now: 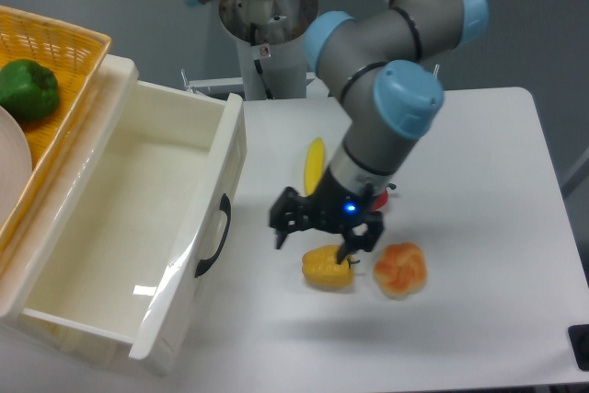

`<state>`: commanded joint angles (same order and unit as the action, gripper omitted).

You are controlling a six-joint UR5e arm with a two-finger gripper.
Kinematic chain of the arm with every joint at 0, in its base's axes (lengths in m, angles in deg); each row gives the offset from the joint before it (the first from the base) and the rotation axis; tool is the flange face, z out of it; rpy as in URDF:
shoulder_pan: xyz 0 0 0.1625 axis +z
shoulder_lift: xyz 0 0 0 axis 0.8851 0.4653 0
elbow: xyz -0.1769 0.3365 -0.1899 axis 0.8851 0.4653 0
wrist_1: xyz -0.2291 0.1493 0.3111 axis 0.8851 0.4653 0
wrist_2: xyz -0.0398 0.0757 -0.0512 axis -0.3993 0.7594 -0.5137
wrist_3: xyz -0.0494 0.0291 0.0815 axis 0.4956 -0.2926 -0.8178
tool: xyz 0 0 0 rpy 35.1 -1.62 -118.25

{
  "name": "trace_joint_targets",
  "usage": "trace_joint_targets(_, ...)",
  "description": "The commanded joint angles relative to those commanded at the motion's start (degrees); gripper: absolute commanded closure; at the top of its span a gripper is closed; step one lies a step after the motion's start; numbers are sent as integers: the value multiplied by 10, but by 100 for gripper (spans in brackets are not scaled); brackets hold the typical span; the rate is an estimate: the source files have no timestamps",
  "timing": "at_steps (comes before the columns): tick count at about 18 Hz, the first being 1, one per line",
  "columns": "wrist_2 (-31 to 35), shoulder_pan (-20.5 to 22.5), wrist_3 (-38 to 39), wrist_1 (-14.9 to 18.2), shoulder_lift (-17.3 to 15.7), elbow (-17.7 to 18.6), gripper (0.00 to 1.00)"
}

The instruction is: Slide open the top white drawer

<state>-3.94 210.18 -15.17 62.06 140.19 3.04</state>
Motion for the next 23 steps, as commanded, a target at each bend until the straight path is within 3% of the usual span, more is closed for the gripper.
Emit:
trace_joint_targets(5,34,23,-176,-15,25,0,0)
trace_joint_targets(8,70,26,-262,-50,41,-7,0)
trace_joint_targets(14,169,22,-285,-54,87,-46,0)
trace_joint_targets(23,212,20,-312,-53,109,-52,0)
